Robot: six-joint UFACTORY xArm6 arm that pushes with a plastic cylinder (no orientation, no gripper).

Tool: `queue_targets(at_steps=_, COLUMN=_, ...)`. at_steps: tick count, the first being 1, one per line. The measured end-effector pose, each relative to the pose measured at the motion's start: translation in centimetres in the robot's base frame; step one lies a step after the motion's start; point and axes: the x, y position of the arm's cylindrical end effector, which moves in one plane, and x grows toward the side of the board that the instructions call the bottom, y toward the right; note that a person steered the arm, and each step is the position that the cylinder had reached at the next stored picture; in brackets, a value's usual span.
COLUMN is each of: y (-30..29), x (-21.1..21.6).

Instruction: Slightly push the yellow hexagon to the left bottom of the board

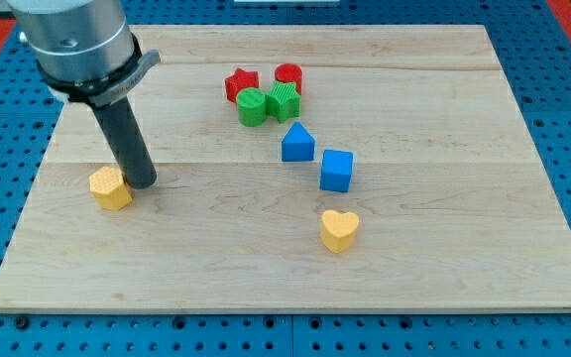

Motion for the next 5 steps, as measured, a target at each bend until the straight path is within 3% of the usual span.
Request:
queue_targets(at_steps=1, y=0.0, x=-2.7)
queue_targets(at_steps=4, y=0.6, x=-3.9)
queue_targets(at_steps=5, y=-5.4, x=-1.2)
